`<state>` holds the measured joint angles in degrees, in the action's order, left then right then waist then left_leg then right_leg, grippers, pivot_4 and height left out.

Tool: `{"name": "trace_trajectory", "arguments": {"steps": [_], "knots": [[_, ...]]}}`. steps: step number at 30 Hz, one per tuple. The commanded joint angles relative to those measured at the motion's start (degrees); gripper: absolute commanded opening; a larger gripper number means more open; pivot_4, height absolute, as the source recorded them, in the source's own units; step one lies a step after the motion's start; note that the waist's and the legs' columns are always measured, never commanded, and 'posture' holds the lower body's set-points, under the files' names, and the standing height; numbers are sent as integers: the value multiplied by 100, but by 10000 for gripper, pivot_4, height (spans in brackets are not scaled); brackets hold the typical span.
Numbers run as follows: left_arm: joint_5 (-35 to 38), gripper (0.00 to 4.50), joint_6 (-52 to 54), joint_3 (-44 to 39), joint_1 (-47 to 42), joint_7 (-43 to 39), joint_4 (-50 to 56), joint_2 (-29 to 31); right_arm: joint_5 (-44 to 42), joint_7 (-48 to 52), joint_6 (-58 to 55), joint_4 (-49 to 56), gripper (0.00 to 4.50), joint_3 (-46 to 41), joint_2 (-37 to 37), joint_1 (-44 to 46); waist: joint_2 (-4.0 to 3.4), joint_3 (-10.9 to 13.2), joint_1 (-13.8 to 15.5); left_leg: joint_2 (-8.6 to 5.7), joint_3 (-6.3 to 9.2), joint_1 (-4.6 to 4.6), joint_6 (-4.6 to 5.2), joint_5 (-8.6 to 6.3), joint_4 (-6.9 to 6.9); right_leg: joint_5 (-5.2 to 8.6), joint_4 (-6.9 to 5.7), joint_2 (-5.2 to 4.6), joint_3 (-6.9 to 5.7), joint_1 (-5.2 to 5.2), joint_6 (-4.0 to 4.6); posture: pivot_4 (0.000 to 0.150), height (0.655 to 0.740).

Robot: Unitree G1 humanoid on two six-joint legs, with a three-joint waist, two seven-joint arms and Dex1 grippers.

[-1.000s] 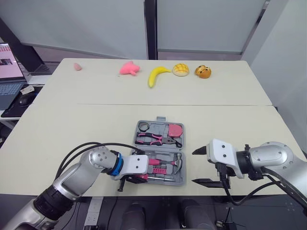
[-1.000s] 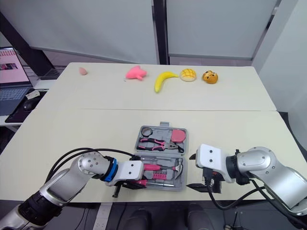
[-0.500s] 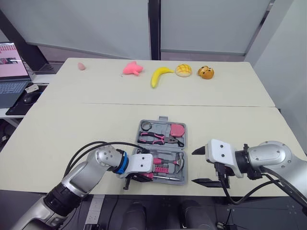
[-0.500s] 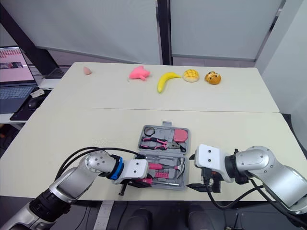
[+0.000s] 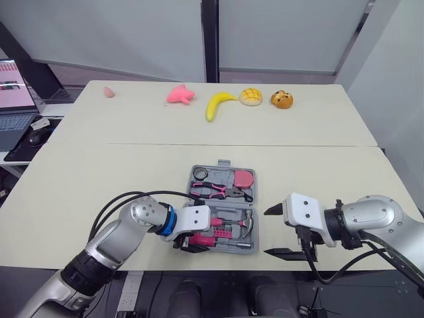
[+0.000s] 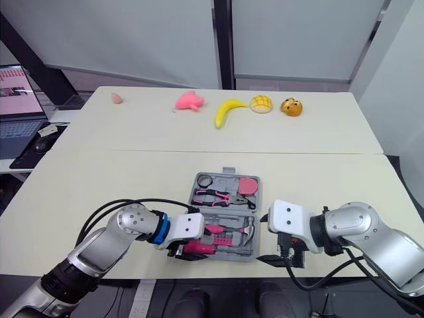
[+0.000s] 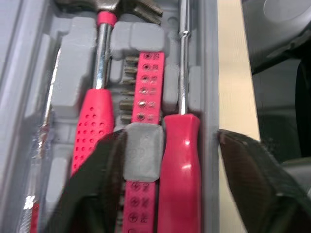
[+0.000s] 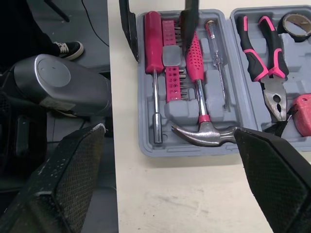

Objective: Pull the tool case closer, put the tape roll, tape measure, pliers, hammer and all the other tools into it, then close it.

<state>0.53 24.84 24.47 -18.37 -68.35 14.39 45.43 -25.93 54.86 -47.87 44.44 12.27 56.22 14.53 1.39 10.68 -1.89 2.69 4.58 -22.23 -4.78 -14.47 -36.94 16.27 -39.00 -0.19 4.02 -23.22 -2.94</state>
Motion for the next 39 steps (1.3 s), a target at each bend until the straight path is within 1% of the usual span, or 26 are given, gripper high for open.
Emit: {"name": "trace_trajectory", "arguments": {"steps": [1, 4, 7, 11, 17, 18, 27, 39], "knots": [[318, 38820, -139, -419, 145, -114, 381, 206, -94, -34, 0, 212, 45000, -230, 64, 2, 0, 0, 1, 0, 0, 0, 0, 0, 0, 0, 0, 0, 0, 0, 0, 1500, 7255], [555, 38820, -264, -597, 236, -279, 452, 346, -109, -53, 14, 205, 45000, -241, 31, 18, 0, 0, 6, 0, -1, 0, 0, 0, -1, 0, 0, -1, 1, 0, 0, 1500, 7255], [544, 32839, -506, -574, 191, -394, 300, 410, -123, -57, 21, 179, 45000, -241, 8, 58, 0, 0, 6, 0, 0, 0, 0, 0, -1, 0, 0, -1, 0, 0, 0, 1500, 7255], [473, 19991, -537, -433, 4, -494, 76, 355, -120, -70, 39, 153, 45000, -213, -6, 83, 1, 0, 6, 0, -1, -2, 0, 0, -1, 0, 0, -1, 0, 0, 0, 1500, 7255], [440, 1206, -251, -248, -253, -527, 126, 178, -123, -99, 31, 183, 45000, -202, -17, 61, 1, 0, 6, 0, -1, -2, 0, 0, -1, 0, 0, -1, 0, 0, 0, 1500, 7255], [429, 188, -172, -203, -302, -529, 144, 149, -126, -104, 27, 189, 45000, -203, -16, 58, 1, 0, 6, 0, -1, -2, 0, 0, -1, 0, 0, -1, 0, 0, 0, 1500, 7255], [193, 188, 51, 125, -372, -455, 141, 89, -144, -147, 16, 186, 45000, -181, -14, 84, 0, 0, 4, 0, 0, -3, 0, 0, -2, 0, 0, 1, 0, 0, 1, 1500, 7255], [-5, 188, -101, 142, -70, -309, -119, 114, -138, -153, 28, 196, 45000, -185, -12, 93, 0, 0, 4, 0, 0, -2, 0, 0, -2, 0, -1, 1, 0, 0, 1, 1500, 7255]]}}
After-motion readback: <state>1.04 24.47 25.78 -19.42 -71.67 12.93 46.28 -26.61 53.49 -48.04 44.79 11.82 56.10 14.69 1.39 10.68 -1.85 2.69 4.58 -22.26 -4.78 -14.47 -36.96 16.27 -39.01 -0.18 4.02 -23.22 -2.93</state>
